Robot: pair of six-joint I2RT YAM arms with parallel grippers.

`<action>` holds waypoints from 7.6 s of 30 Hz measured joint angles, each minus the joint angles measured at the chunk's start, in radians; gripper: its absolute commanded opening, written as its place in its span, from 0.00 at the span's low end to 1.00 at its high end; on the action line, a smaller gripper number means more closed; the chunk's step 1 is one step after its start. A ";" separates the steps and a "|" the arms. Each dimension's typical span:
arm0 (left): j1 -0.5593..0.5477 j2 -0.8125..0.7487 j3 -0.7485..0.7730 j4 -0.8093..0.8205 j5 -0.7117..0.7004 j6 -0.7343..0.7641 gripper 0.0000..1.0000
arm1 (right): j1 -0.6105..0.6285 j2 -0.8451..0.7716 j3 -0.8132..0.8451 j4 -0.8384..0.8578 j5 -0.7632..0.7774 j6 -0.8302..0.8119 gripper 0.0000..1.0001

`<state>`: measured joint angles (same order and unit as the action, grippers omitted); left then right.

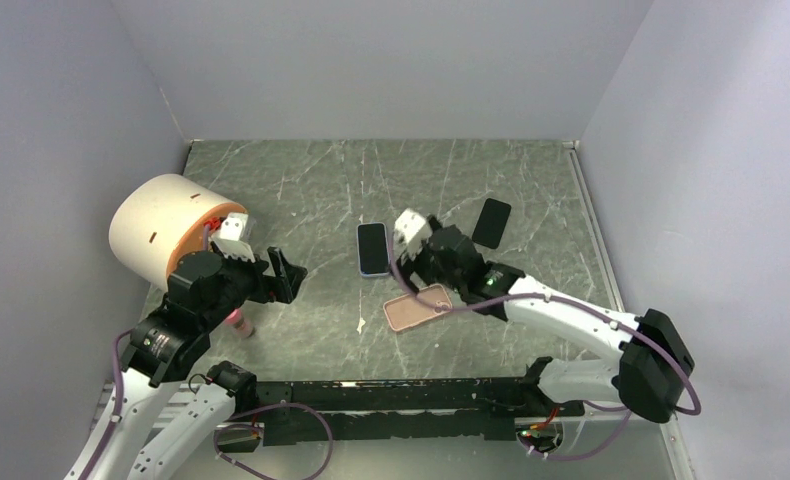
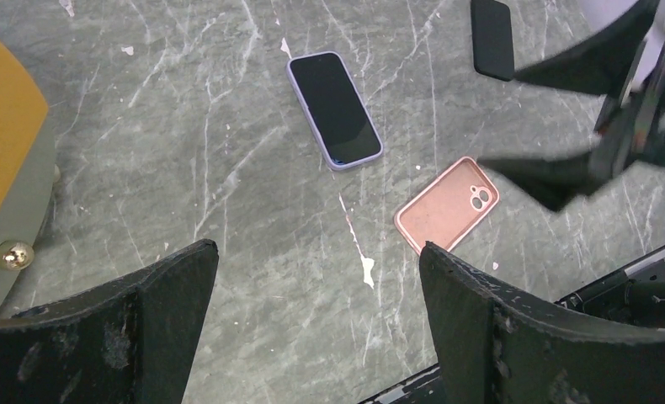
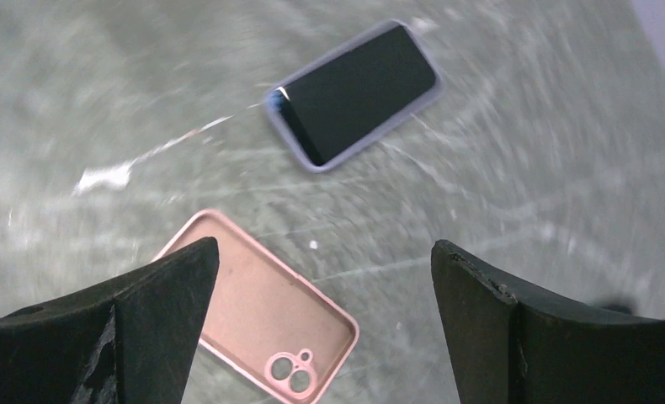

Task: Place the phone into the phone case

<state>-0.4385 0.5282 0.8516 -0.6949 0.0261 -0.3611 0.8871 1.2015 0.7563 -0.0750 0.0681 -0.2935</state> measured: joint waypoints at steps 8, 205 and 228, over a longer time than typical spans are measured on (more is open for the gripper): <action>0.000 0.002 0.000 0.000 0.004 0.000 0.94 | -0.252 0.145 0.218 -0.135 0.297 0.566 0.99; -0.526 1.083 -0.143 0.769 0.142 -0.643 0.31 | -0.275 0.221 -0.033 -0.317 0.131 1.191 0.92; -0.528 0.805 -0.291 0.802 0.047 -0.646 0.38 | -0.225 0.300 0.078 -0.426 0.237 1.108 0.54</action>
<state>-0.9661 1.3327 0.5602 0.1070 0.0731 -1.0069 0.6621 1.5013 0.8345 -0.5011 0.3046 0.8146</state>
